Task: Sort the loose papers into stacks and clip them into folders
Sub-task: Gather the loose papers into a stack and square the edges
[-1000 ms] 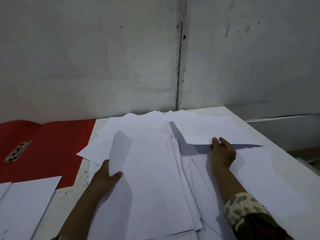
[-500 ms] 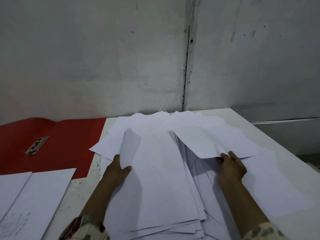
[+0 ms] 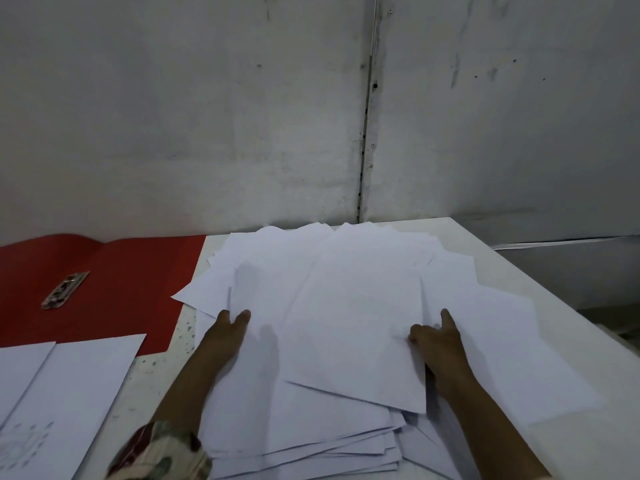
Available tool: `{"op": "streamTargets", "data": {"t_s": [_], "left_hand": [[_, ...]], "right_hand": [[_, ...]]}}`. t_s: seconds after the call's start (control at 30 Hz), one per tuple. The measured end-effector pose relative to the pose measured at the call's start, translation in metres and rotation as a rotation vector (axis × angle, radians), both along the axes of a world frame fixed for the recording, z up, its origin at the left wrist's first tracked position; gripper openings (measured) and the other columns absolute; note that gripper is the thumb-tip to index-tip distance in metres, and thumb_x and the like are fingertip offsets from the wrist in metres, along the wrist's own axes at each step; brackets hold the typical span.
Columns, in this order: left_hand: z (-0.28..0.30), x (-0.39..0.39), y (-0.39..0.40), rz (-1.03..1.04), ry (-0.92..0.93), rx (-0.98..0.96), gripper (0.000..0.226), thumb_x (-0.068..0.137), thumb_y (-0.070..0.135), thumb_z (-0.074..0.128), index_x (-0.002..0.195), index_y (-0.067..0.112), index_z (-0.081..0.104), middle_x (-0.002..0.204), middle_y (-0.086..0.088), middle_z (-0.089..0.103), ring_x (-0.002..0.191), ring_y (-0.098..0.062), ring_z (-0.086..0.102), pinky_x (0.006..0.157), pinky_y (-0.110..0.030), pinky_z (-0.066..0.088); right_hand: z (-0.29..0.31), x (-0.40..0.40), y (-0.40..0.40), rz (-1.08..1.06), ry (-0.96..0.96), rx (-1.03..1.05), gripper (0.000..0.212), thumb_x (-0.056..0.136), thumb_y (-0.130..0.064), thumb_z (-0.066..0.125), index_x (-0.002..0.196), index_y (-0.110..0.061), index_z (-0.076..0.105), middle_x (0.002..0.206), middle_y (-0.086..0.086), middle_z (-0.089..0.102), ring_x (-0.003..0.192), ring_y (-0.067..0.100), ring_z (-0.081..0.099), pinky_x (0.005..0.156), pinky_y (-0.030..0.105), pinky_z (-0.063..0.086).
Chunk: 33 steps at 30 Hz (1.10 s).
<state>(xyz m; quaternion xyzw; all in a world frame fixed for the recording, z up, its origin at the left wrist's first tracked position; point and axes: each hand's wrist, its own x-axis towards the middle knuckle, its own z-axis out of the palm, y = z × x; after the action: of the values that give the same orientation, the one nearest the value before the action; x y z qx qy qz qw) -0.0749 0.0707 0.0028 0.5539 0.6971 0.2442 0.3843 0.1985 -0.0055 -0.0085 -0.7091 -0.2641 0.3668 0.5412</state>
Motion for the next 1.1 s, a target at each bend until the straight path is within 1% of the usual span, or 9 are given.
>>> {"op": "streamTargets", "data": {"t_s": [0.17, 0.33, 0.4, 0.47, 0.67, 0.73, 0.8, 1.0, 1.1], "left_hand": [[-0.001, 0.0, 0.0, 0.017, -0.071, -0.009, 0.061, 0.098, 0.041, 0.03, 0.147, 0.007, 0.016, 0.155, -0.012, 0.019, 0.142, -0.03, 0.02, 0.114, -0.04, 0.017], [-0.004, -0.003, 0.001, 0.024, -0.077, -0.004, 0.061, 0.096, 0.04, 0.039, 0.144, 0.006, 0.024, 0.148, -0.014, 0.034, 0.135, -0.032, 0.034, 0.109, -0.042, 0.028], [-0.004, -0.002, -0.001, 0.02, -0.08, 0.006, 0.062, 0.094, 0.039, 0.045, 0.143, 0.006, 0.024, 0.147, -0.013, 0.036, 0.133, -0.032, 0.036, 0.106, -0.04, 0.031], [-0.003, -0.003, -0.004, 0.005, -0.078, 0.02, 0.063, 0.091, 0.036, 0.053, 0.14, 0.006, 0.028, 0.143, -0.013, 0.041, 0.129, -0.032, 0.041, 0.101, -0.038, 0.036], [-0.01, -0.008, -0.007, -0.042, -0.042, 0.09, 0.058, 0.083, 0.026, 0.066, 0.131, 0.008, 0.038, 0.129, -0.013, 0.053, 0.115, -0.031, 0.052, 0.091, -0.036, 0.042], [-0.014, -0.007, -0.013, -0.019, -0.051, 0.149, 0.054, 0.085, 0.027, 0.064, 0.13, 0.011, 0.04, 0.126, -0.012, 0.055, 0.112, -0.031, 0.053, 0.094, -0.042, 0.044], [-0.018, -0.006, -0.022, 0.011, -0.079, 0.227, 0.049, 0.087, 0.028, 0.06, 0.13, 0.012, 0.041, 0.122, -0.013, 0.056, 0.107, -0.031, 0.054, 0.092, -0.045, 0.044], [0.005, -0.004, -0.036, 0.018, -0.368, 0.396, 0.046, 0.087, 0.022, 0.059, 0.13, 0.013, 0.043, 0.111, -0.009, 0.056, 0.096, -0.027, 0.055, 0.082, -0.043, 0.048], [0.024, 0.002, -0.037, -0.011, -0.473, 0.458, 0.051, 0.083, 0.028, 0.065, 0.128, 0.015, 0.044, 0.111, -0.007, 0.057, 0.096, -0.026, 0.057, 0.082, -0.043, 0.051]], "right_hand": [[0.0, -0.012, 0.005, 0.171, -0.301, -0.071, 0.05, 0.091, -0.01, 0.047, 0.141, -0.009, 0.039, 0.113, 0.007, 0.055, 0.086, 0.017, 0.049, 0.062, 0.021, 0.038], [0.0, -0.033, 0.011, 0.302, -0.464, -0.077, 0.046, 0.09, -0.01, 0.048, 0.137, -0.011, 0.046, 0.09, 0.002, 0.048, 0.07, 0.01, 0.047, 0.069, 0.019, 0.036], [0.0, -0.043, 0.012, 0.337, -0.507, -0.083, 0.042, 0.09, -0.01, 0.048, 0.132, -0.012, 0.051, 0.096, 0.005, 0.057, 0.08, 0.014, 0.054, 0.071, 0.018, 0.037], [-0.001, -0.052, 0.012, 0.372, -0.565, -0.09, 0.033, 0.09, -0.012, 0.049, 0.122, -0.019, 0.056, 0.11, 0.006, 0.056, 0.096, 0.017, 0.054, 0.077, 0.017, 0.033], [-0.013, -0.055, 0.01, 0.29, -0.626, -0.037, 0.012, 0.084, -0.014, 0.059, 0.078, -0.022, 0.051, 0.098, -0.002, 0.043, 0.083, 0.014, 0.051, 0.06, 0.019, 0.035], [-0.015, -0.054, 0.009, 0.25, -0.632, -0.023, 0.009, 0.085, -0.016, 0.06, 0.093, -0.018, 0.059, 0.105, 0.001, 0.045, 0.097, 0.015, 0.051, 0.072, 0.02, 0.037], [-0.016, -0.053, 0.008, 0.292, -0.69, -0.075, 0.032, 0.086, -0.024, 0.06, 0.116, -0.012, 0.056, 0.119, 0.005, 0.048, 0.111, 0.016, 0.043, 0.083, 0.02, 0.035], [0.004, -0.046, 0.016, 0.322, -0.32, -0.074, 0.079, 0.08, -0.037, 0.07, 0.143, -0.012, 0.029, 0.129, 0.008, 0.05, 0.117, 0.023, 0.049, 0.093, 0.029, 0.043], [0.021, -0.044, 0.018, 0.35, -0.232, -0.013, 0.045, 0.083, -0.035, 0.067, 0.119, -0.011, 0.053, 0.114, 0.009, 0.061, 0.092, 0.019, 0.059, 0.071, 0.024, 0.047]]}}
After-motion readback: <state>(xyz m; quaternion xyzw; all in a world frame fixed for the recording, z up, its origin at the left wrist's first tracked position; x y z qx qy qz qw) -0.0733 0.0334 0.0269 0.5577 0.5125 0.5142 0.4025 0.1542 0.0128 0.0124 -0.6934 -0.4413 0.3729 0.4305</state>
